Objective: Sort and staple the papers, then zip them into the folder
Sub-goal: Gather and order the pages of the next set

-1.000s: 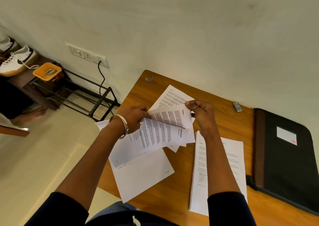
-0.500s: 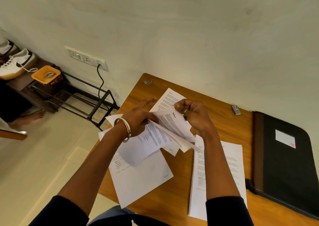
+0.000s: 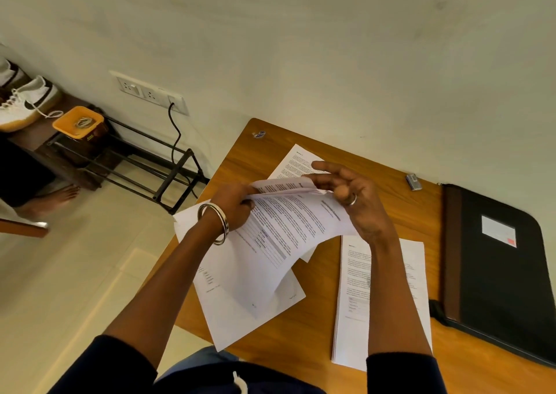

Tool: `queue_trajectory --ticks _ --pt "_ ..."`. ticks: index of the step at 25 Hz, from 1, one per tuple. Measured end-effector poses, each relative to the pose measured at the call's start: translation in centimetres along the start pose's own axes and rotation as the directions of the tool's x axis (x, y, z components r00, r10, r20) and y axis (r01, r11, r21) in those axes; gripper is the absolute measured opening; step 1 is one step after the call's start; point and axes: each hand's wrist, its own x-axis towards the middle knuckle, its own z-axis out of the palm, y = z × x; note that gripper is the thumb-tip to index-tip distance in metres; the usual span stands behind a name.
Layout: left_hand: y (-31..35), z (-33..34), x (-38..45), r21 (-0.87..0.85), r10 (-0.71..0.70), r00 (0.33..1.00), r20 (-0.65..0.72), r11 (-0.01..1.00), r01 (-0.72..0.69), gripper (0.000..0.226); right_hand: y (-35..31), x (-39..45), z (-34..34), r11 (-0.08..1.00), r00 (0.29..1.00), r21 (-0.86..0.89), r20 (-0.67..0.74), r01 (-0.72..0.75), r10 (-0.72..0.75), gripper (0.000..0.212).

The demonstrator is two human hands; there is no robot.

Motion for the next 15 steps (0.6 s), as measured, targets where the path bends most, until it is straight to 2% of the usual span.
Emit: queue_trajectory --ticks 2,6,9,15 --pt "-0.6 0.2 0.0 -0.034 -0.023 0.999 -0.022 0.999 0.023 0.036 0.4 0.2 0.2 0.991 1.0 -0.133 -0.022 -0.013 0.01 0.057" --pt "-0.9 0.1 -0.2 -0.134 -0.022 1.0 -0.02 0.991 0.019 0.034 1.7 2.1 2.0 0.862 0.949 -0.505 -0.294 -0.052 -0.115 0.027" --pt "-0.7 -0.2 -0.6 -0.246 0.034 0.999 0.012 0.969 -0.03 0.044 1.5 2.9 2.7 0.822 0.924 -0.564 -0.35 -0.078 -0.153 0.028" --pt "-0.5 -0.6 -1.6 -0.296 0.126 0.992 0.02 0.948 -0.114 0.055 1.3 3.8 3.5 0.777 0.934 -0.6 -0.356 -0.192 -0.044 0.039"
